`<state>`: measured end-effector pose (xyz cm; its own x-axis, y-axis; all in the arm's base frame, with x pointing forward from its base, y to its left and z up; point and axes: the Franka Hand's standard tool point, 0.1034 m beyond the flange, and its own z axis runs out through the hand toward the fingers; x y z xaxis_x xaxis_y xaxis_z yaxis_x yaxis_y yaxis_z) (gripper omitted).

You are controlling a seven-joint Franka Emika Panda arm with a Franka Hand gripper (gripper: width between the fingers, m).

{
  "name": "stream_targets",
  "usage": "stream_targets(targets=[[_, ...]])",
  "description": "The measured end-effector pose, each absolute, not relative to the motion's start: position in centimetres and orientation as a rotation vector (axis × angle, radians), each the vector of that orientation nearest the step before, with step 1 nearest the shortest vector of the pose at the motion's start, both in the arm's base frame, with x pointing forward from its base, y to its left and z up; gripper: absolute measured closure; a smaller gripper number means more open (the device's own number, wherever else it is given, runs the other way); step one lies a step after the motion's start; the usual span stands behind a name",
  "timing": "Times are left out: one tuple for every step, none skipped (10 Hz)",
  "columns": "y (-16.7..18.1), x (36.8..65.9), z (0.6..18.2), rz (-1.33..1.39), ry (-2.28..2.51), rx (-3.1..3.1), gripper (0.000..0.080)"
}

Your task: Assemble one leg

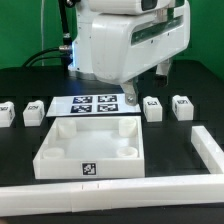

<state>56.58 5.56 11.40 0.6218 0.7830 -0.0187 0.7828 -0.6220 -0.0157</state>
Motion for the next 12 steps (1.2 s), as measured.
stream_targets(targets=[[5.55,56.55,11.32,0.039,-1.363,-2.823,0.015],[5.55,56.55,11.32,0.039,-1.362,-2.823,0.015],[5.55,56.55,11.32,0.039,-1.363,-2.823,0.015],[5.56,56.55,11.31,0.039,-1.362,-2.823,0.015],[5.56,56.54,11.3,0.04,-1.362,-2.823,0.015],[5.55,56.54,11.3,0.04,-1.362,-2.823,0.015],[5.56,56.54,11.29,0.04,-1.362,-2.823,0.015],[5.56,56.54,11.28,0.04,-1.362,-2.823,0.015],[5.56,56.53,11.27,0.04,-1.362,-2.823,0.015],[5.56,56.53,11.27,0.04,-1.362,-2.823,0.015],[5.56,56.52,11.25,0.041,-1.362,-2.823,0.015],[5.56,56.52,11.24,0.041,-1.362,-2.822,0.015]])
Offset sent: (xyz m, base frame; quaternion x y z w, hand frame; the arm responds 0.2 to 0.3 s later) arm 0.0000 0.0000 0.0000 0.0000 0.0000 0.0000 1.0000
